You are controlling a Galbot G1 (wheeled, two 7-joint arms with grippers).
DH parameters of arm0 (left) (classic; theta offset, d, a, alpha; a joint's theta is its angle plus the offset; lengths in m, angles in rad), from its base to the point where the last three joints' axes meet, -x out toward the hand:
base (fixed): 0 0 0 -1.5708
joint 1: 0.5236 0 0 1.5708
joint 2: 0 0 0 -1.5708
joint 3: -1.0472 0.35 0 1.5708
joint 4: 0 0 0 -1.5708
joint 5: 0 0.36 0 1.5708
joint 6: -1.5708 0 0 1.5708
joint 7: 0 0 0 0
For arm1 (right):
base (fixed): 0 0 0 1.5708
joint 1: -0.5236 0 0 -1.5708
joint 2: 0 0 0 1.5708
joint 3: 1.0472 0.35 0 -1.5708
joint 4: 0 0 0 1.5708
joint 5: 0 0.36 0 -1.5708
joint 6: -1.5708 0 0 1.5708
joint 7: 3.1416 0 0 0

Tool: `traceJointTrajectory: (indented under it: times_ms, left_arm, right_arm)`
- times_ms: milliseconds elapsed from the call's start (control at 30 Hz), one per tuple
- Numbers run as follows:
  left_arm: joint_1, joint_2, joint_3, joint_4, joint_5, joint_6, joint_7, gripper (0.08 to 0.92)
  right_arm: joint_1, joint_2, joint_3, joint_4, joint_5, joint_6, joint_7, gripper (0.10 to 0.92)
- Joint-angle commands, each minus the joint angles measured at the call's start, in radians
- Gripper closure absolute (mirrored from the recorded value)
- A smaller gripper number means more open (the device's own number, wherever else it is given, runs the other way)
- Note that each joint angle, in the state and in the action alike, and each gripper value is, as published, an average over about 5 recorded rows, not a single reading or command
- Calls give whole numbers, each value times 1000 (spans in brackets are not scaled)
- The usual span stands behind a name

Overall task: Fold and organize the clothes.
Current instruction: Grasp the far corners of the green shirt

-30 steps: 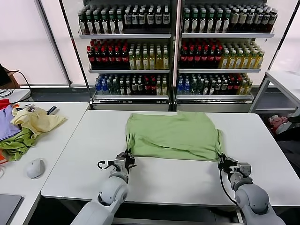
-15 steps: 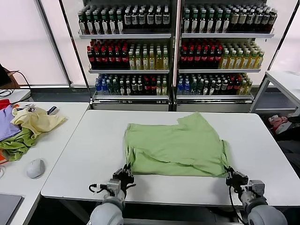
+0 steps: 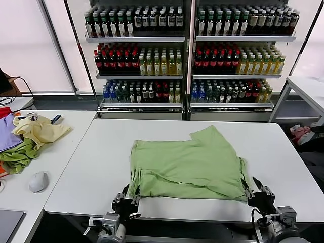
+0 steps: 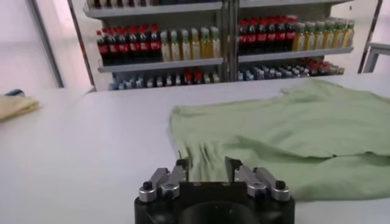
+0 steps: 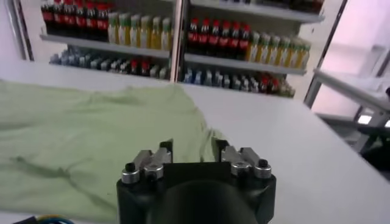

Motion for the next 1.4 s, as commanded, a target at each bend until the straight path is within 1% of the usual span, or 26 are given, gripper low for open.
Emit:
traceJointTrajectory:
  times_ms: [33, 133, 200, 267, 333, 467, 600, 800, 900, 1000, 1200, 1400]
  left_arm:
    - [-187, 69, -48, 74, -97, 0, -11, 419]
    - [-316, 58, -7, 187, -136, 4, -21, 333]
    - [-412, 43, 18, 273, -167, 14, -28, 281]
    - [-494, 30, 36, 343, -194, 25, -33, 227]
    - [-571, 17, 58, 412, -208, 31, -35, 194]
    - [-689, -13, 106, 554, -207, 31, -35, 178]
    - [-779, -62, 126, 698, -206, 29, -32, 177]
    - [-880, -129, 129, 872, -203, 25, -31, 177]
    - [-914, -152, 137, 937, -197, 31, -31, 177]
    - [-937, -173, 141, 995, -190, 47, -31, 177]
    - [-960, -198, 140, 1073, -182, 64, -32, 177]
    - [-961, -206, 142, 1085, -181, 78, -29, 177]
  right_arm:
    - [258, -63, -80, -83, 80, -32, 48, 323]
    - [430, -74, -175, -220, 114, -69, 74, 244]
    - [535, -71, -243, -318, 123, -84, 85, 214]
    - [634, -64, -303, -397, 125, -94, 89, 205]
    - [723, -55, -355, -473, 126, -101, 89, 203]
    - [850, -27, -431, -629, 126, -110, 84, 203]
    - [967, 14, -487, -783, 121, -114, 75, 203]
    - [1135, 86, -537, -1006, 109, -113, 58, 203]
    - [1193, 124, -547, -1131, 88, -99, 48, 203]
    - [1231, 160, -548, -1219, 56, -82, 38, 203]
    - [1266, 205, -542, -1321, 3, -71, 29, 203]
    - [1275, 230, -529, -1386, -13, -71, 16, 203]
